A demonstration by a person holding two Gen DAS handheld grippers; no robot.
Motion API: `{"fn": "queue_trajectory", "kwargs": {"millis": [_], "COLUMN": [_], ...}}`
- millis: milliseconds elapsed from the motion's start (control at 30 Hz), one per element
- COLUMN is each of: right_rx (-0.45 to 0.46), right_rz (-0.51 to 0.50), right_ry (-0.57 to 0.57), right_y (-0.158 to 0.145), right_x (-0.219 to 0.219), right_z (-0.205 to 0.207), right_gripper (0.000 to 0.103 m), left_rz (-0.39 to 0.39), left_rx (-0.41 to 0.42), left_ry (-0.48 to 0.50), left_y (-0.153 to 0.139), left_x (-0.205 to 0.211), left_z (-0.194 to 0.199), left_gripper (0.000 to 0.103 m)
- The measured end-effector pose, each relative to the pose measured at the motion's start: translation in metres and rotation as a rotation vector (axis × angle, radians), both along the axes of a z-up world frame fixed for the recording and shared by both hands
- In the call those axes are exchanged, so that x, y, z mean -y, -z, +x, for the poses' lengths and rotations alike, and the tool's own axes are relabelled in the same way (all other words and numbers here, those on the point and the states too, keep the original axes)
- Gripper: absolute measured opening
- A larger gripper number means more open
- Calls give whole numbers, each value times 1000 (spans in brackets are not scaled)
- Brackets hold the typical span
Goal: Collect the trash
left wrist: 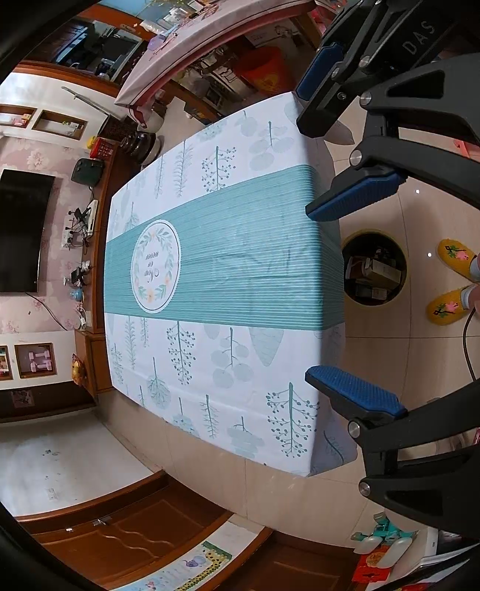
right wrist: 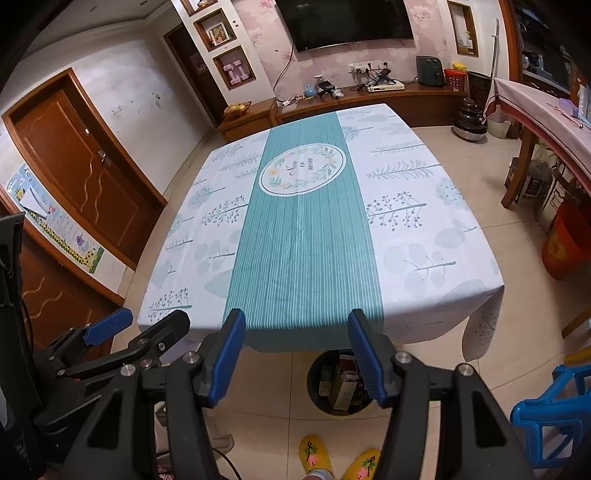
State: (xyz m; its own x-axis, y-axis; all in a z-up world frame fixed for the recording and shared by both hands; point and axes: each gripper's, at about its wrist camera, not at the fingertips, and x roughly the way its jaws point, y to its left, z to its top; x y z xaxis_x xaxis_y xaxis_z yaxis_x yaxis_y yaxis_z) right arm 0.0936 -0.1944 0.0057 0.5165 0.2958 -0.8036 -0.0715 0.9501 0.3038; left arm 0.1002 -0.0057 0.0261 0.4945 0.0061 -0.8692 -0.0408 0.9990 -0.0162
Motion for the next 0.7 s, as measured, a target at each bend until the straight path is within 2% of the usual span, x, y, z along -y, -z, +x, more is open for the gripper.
{"fn": "queue_trajectory", "kwargs": {"millis": [700], "right_rx": [6], "right_rz": [1], "right_ry": [3], "right_y": [-3], "right_x": [3], "right_z": [3], "right_gripper": [58], "left_rz": [2], "left_rx": [0], "left_ry": [1], "left_y": [-4], "left_x": [3], "left_z": [3], "left_gripper": [79]}}
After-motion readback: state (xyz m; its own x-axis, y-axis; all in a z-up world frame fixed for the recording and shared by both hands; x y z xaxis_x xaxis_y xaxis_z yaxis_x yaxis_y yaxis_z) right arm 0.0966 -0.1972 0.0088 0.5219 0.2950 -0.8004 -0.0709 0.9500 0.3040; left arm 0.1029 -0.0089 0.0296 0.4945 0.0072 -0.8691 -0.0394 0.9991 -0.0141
